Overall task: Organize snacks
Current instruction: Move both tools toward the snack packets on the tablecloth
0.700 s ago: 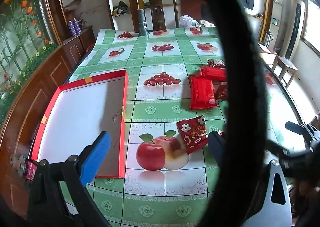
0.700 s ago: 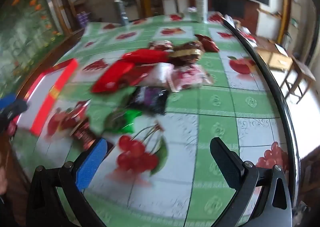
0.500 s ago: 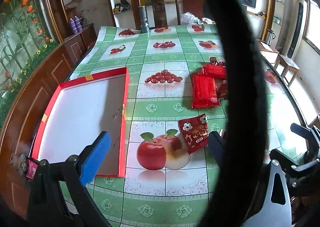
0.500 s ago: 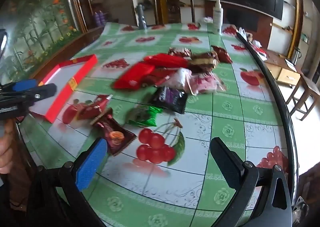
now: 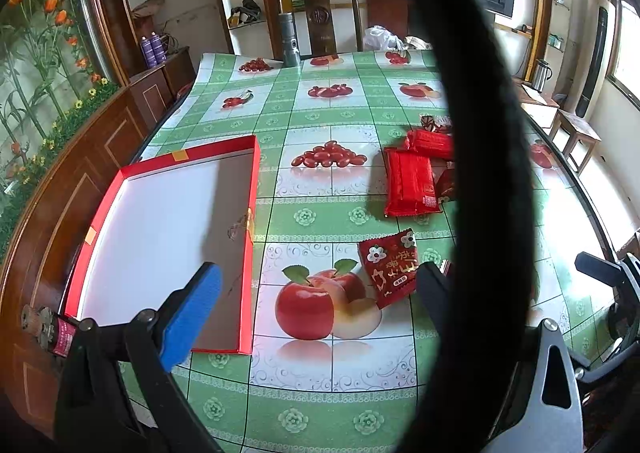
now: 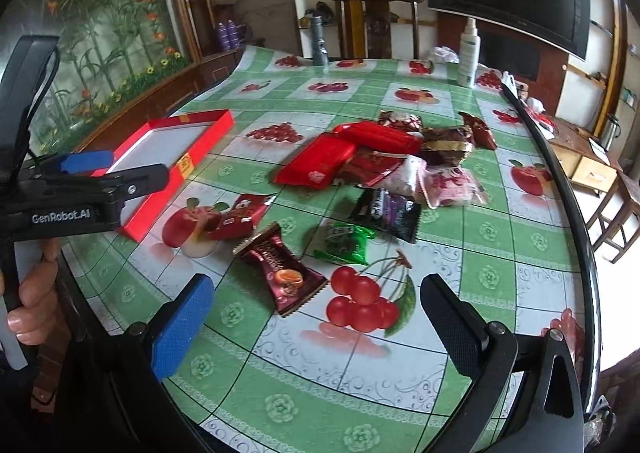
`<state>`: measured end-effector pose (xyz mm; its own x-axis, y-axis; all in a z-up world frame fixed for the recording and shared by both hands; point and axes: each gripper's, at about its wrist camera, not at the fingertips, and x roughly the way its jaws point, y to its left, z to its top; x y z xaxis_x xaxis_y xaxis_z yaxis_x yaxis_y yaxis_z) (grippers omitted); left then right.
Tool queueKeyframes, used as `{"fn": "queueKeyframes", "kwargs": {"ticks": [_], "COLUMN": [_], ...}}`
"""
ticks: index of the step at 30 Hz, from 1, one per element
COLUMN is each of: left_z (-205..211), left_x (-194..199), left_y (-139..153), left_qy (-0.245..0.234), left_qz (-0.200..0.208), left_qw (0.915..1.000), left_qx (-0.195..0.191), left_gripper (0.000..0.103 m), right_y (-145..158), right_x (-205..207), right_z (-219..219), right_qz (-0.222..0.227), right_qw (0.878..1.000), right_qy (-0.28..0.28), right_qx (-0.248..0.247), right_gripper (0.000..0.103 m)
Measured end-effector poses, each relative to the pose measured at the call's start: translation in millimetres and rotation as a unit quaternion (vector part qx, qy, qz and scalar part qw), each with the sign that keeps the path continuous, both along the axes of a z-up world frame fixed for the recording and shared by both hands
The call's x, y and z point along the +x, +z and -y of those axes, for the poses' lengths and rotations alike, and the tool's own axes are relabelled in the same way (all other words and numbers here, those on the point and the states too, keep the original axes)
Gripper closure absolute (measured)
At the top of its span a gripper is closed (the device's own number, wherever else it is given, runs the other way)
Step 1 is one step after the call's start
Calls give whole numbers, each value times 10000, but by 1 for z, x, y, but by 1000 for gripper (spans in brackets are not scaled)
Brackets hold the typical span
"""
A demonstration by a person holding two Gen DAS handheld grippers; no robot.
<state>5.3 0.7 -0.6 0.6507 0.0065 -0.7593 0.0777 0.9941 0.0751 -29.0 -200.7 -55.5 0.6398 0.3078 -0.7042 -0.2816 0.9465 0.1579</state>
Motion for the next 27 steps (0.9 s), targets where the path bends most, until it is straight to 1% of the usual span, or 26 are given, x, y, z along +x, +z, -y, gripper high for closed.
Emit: {"fn": "queueKeyframes", "kwargs": {"ticks": [5, 11, 16, 18, 20, 22, 25, 27], "left_z": [0, 0, -1, -3, -5, -6, -4, -1], "left_x": [1, 2, 4, 5, 6, 8, 9, 8], "left_y": [-1, -6, -10, -12, -14, -16, -18, -19], "left_qy": [10, 50, 57, 100, 146, 177, 169, 149], "left_qz": [-73, 100, 112, 142, 159, 141, 105, 163], "left_qw": [10000, 9999, 9999, 9998, 9997, 9997, 9997, 9997], "left_qx": [-21, 36, 8, -38, -75, -91, -138, -123], "left_gripper": [6, 6, 6, 6, 6, 6, 6, 6], "right_y": [-1, -3, -5, -3, -2, 0, 3, 4], "right_x": [1, 1, 2, 4, 7, 11, 14, 16], "right_z": [-5, -9, -10, -9, -8, -7, -1, 1], "right_qz": [-4, -3, -35, -46, -76, -116, -88, -83], "right_qw": [9999, 9995, 9996, 9999, 9995, 9958, 9897, 9857], "right_qy": [164, 286, 276, 122, -189, -686, -1189, -1416], "right_qx": [55, 98, 80, -20, -221, -598, -794, -913], "right_gripper": [0, 0, 0, 0, 0, 0, 0, 0]}}
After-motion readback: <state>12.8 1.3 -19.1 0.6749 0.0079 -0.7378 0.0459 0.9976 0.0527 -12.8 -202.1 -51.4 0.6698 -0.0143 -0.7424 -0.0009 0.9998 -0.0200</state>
